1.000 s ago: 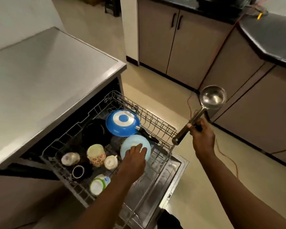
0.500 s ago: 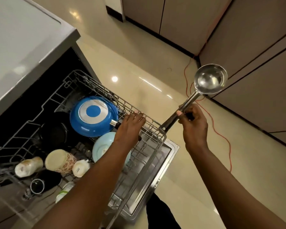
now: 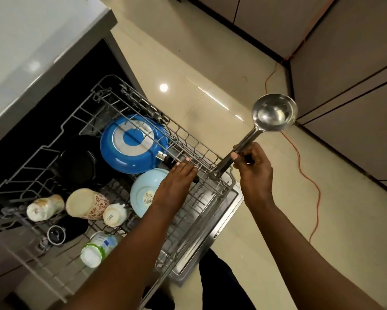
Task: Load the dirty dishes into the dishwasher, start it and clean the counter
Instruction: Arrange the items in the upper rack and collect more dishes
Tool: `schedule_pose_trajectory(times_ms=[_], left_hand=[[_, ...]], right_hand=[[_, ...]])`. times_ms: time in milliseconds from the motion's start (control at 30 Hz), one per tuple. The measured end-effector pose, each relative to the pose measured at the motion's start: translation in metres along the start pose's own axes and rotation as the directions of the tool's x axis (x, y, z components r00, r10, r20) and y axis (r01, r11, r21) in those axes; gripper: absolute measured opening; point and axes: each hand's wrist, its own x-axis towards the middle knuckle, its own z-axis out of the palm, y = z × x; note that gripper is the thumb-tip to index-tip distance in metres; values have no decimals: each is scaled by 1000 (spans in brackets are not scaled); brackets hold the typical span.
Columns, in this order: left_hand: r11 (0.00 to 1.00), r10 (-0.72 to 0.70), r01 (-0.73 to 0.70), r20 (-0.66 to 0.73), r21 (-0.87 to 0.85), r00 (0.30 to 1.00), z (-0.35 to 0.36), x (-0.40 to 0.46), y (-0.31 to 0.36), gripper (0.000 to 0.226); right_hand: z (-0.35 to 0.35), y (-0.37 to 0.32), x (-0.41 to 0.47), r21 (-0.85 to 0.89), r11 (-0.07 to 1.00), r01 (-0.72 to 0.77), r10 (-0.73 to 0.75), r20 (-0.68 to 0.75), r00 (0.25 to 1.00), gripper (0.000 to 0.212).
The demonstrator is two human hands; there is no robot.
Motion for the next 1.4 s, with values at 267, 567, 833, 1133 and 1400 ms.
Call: schedule_pose_trajectory(times_ms=[267,567,833,1133,1400], left_hand=[[999,14,-13,3,-38,1000,4,0,-4,77],[999,-23,22,-38,-26,999,9,0,5,74],[1000,-24,24,8,-8,1000,12,-3,0,81],[997,-71,70,42,19,997,15,-5,6,82],[998,-61,60,75,24,995,18,-7,-1,91]], right_hand=[[7,16,-1,-32,999,6,-6,-13,1000,11],[24,51,-37,-204,966,-161,137,-126,983,10],[19,62,-30,-293,952,-93,105,26,994,15],[7,62,-12,-374,915,-149,109,-125,986,26],[12,50,8,-442,897,-2,-106,-220,970,17]])
